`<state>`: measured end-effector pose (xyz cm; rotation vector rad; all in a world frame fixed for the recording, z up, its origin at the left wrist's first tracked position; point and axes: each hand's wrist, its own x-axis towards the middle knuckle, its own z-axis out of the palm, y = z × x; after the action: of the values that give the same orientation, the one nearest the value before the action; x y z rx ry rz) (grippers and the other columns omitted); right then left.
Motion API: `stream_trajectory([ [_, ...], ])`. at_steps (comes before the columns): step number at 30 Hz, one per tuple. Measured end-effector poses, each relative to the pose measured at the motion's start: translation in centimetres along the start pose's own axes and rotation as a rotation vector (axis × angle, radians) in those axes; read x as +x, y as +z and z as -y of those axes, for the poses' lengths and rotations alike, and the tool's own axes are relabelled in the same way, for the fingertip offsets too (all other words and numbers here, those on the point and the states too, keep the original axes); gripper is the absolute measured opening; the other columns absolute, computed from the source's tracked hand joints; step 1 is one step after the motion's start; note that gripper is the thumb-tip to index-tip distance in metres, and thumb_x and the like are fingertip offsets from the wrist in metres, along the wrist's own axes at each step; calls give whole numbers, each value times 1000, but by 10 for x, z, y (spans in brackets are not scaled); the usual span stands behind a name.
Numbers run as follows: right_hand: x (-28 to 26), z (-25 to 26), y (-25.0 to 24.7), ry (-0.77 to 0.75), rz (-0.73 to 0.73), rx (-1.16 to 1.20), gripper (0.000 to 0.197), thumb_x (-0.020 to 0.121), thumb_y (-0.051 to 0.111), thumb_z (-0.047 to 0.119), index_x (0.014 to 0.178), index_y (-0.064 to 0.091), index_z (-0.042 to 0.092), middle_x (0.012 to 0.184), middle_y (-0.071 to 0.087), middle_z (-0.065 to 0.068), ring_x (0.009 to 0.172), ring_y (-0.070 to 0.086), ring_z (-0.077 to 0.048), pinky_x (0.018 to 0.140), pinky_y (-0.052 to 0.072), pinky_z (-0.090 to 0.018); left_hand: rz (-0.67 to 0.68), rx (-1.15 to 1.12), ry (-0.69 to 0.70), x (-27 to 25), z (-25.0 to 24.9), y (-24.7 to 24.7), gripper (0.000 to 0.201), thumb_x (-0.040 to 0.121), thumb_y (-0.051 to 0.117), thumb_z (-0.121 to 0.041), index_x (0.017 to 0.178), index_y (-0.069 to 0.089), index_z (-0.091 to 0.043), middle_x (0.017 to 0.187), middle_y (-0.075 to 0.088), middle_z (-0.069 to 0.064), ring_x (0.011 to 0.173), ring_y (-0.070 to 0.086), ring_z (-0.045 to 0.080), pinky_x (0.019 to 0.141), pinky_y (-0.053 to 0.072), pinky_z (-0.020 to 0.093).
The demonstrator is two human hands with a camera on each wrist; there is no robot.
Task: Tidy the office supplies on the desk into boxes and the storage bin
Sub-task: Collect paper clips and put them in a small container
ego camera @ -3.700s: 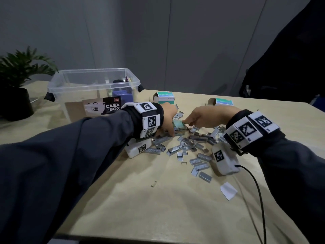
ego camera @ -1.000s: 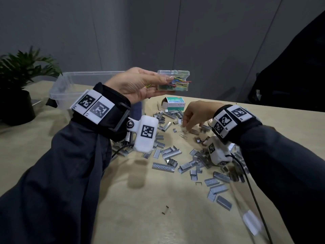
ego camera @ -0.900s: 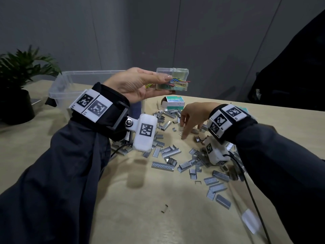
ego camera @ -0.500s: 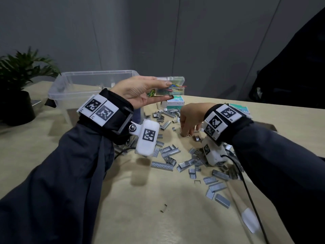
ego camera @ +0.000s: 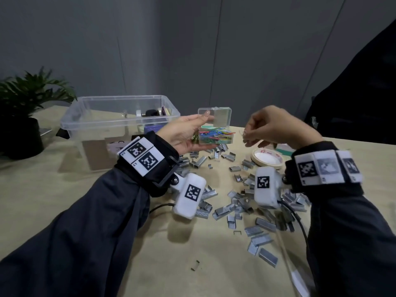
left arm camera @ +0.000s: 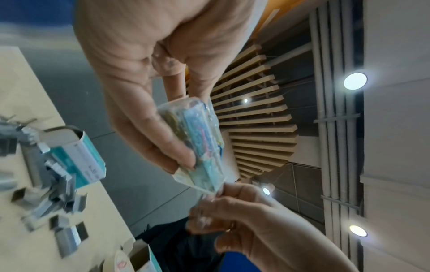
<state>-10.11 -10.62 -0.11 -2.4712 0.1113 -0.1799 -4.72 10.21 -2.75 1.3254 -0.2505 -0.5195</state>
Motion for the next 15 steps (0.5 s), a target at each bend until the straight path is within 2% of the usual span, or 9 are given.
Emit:
stream_trajectory([
  [2,-6,2,-6,-32,-54,24,6,86,69,5,81,67,5,75,75,-8,72,75,-14,54,53,-22,-1,-8,-19,0,4,2,25,98,50,-29,101,65,-9,94,68,18,74,70,28,56,61,38],
  [5,-15,10,-12,-95,-141,-25,5,86,69,3,82,68,6,74,73,-8,68,74,-14,49,55,-21,17,-13,-25,1,9,5,28,101,45,-32,97,64,-12,81,72,13,66,72,27,57,61,40],
  [8,-24,22,-19,-250,-212,-85,4,83,73,6,82,70,9,71,73,-5,66,73,-16,59,60,-27,23,21,-32,1,11,7,31,102,42,-34,98,64,-14,86,70,14,63,71,25,55,60,38],
  [10,-30,31,-19,-342,-203,-102,7,79,79,10,81,73,12,71,74,-1,67,72,-13,68,59,-26,40,34,-40,2,13,9,30,101,43,-35,101,64,-13,92,68,18,64,71,26,55,60,39],
  [12,-30,37,-13,-402,-162,-161,9,75,83,12,78,76,16,71,74,3,68,70,-4,73,57,-24,54,47,-47,1,14,10,30,101,44,-35,102,64,-12,90,67,18,63,71,27,57,61,42],
  [15,-24,41,2,-420,-97,-307,10,73,85,16,76,78,23,68,72,10,68,68,-2,73,57,-32,59,72,-68,0,18,15,29,100,45,-34,101,64,-12,89,67,15,64,71,28,60,60,47],
])
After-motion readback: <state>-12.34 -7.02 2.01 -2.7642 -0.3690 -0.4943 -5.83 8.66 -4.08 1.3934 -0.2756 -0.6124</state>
